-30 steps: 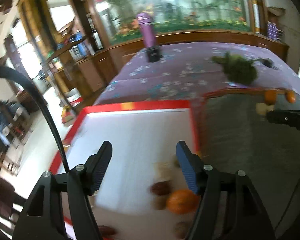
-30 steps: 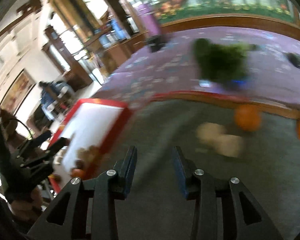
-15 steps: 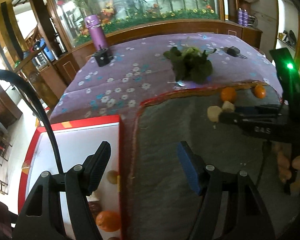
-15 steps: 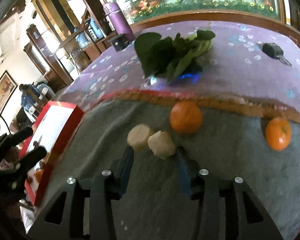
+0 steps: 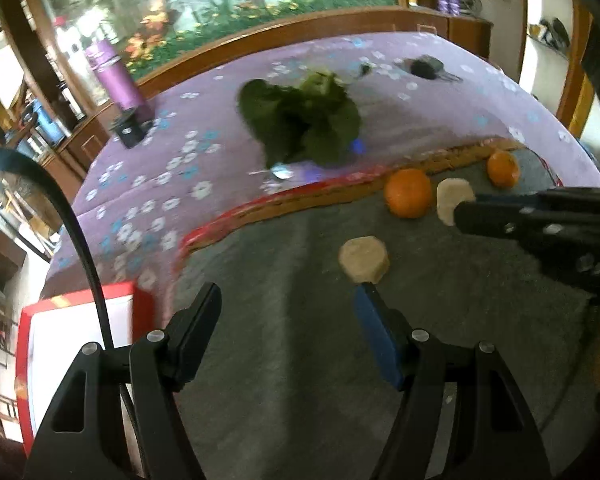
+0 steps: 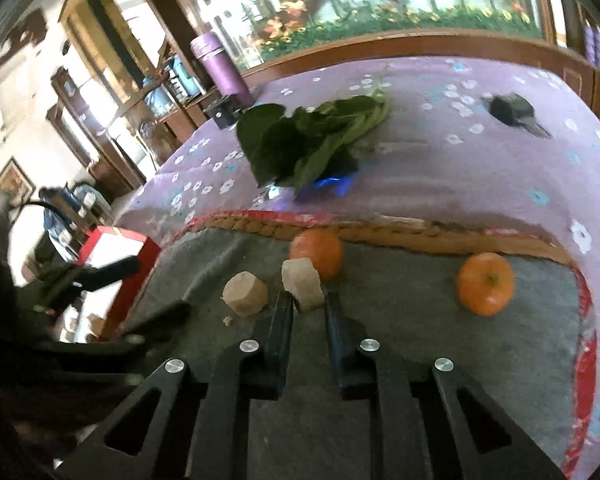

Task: Organize fruits
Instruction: 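Grasp a white cube with right tool while left tool grasps a white slice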

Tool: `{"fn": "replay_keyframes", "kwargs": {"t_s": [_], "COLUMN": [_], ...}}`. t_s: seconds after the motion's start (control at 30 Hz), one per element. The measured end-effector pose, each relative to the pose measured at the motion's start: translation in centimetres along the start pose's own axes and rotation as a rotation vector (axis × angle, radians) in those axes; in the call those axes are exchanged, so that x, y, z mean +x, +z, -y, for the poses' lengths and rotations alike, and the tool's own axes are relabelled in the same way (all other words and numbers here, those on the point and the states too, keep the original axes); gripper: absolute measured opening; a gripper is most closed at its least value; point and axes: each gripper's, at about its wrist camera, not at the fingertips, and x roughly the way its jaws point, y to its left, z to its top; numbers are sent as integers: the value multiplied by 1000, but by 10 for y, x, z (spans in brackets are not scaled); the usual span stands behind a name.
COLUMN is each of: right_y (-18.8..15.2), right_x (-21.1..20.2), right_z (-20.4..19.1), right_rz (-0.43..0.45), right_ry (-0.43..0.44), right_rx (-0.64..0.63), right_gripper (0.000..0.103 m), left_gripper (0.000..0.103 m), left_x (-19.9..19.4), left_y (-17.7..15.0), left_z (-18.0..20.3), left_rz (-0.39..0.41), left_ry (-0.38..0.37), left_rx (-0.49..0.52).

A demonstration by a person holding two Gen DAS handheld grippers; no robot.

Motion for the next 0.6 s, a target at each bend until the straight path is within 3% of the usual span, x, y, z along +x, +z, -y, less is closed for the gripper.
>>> {"fn": "replay_keyframes", "kwargs": {"t_s": [0.13, 0.3, 0.47, 0.53, 0.6], "right_y": [4, 3, 3, 5, 5], "right_x": [-13, -15, -13, -14, -13], "right_z": [18, 18, 24, 36, 52], "right_rz": [-5, -6, -31, -33, -53], "right_ry": [30, 42, 32, 37, 95], "right_rx": [82, 88, 104, 156, 241], "right_gripper": [14, 11, 15, 16, 26], "left_gripper": [68, 68, 68, 55, 32], "left_x": [10, 25, 31, 32, 31], "left_y": [9, 15, 14, 13, 12], "left_z": [13, 21, 21, 22, 22], "left_rz": [-9, -32, -17, -2, 4], "left_ry": [-21, -40, -63, -90, -147], "left_rx": [16, 20, 9, 16, 16]}}
